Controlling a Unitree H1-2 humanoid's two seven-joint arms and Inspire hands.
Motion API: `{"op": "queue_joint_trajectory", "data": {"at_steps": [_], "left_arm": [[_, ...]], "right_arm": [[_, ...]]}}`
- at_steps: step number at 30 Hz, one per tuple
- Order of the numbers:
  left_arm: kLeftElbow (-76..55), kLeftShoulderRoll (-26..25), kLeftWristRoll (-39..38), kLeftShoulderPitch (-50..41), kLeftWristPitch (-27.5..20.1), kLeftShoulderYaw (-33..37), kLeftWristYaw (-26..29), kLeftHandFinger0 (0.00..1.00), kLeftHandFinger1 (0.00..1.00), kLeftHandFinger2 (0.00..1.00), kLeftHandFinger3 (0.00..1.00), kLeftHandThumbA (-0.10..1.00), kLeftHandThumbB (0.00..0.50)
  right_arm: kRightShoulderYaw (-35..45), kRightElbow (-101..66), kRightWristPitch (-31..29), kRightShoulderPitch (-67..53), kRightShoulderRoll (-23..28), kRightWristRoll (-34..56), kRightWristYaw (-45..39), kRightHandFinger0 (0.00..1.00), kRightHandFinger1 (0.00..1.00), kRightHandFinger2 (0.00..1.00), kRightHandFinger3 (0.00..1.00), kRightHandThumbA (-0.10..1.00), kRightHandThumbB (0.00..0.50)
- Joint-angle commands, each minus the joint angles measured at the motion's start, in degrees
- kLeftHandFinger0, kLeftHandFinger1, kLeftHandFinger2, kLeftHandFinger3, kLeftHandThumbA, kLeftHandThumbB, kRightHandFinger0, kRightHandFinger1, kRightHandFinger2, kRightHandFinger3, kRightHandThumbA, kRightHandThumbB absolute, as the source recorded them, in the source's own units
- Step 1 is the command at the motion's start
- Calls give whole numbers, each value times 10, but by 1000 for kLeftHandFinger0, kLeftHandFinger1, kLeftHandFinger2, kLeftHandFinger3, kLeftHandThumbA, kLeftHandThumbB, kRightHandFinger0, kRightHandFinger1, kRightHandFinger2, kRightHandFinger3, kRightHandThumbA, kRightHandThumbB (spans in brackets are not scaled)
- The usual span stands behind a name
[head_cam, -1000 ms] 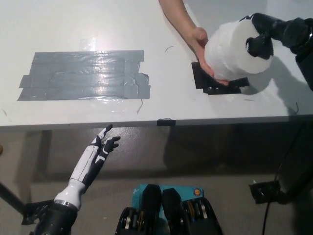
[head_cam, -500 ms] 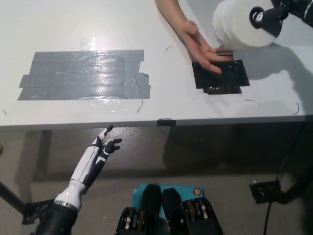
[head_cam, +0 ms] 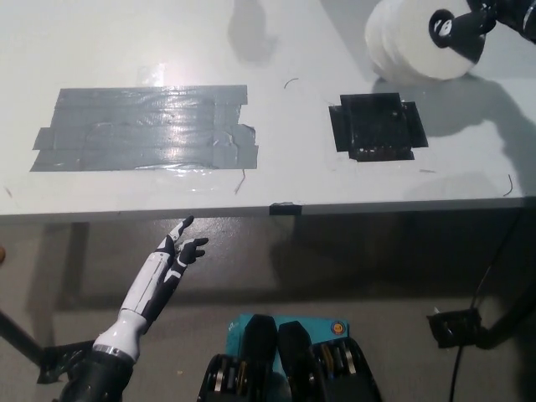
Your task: A person hands over a roll of toilet paper to the robot , and the robot inserts its right thumb into the hole in the centre to grab the roll, and then places it on the balck area on the desk.
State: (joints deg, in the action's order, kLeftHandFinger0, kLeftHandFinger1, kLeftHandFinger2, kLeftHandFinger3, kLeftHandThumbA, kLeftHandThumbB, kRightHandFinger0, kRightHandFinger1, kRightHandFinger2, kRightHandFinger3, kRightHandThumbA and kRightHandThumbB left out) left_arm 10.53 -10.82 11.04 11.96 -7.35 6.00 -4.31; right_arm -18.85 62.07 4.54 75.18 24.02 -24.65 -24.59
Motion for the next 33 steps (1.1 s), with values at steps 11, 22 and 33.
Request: {"op": "queue_joint_trajectory", "data": {"at_steps": [11, 22, 33], "left_arm": [[-13, -9, 8, 9, -17, 2, -2, 848, 792, 825, 1000, 1000, 9], [-15, -11, 5, 12, -21, 2, -6, 828, 808, 832, 1000, 1000, 21], [-8, -18, 7, 14, -42, 9, -10, 848, 839, 857, 1000, 1000, 86]], "right_arm": [[-47, 63, -20, 27, -48, -25, 23, 327, 905, 1000, 1000, -100, 159], [-66, 114, -28, 19, -66, -33, 26, 454, 846, 1000, 904, -100, 208], [-102, 141, 11, 66, -55, -40, -86, 1000, 1000, 1000, 1000, 475, 380]]}}
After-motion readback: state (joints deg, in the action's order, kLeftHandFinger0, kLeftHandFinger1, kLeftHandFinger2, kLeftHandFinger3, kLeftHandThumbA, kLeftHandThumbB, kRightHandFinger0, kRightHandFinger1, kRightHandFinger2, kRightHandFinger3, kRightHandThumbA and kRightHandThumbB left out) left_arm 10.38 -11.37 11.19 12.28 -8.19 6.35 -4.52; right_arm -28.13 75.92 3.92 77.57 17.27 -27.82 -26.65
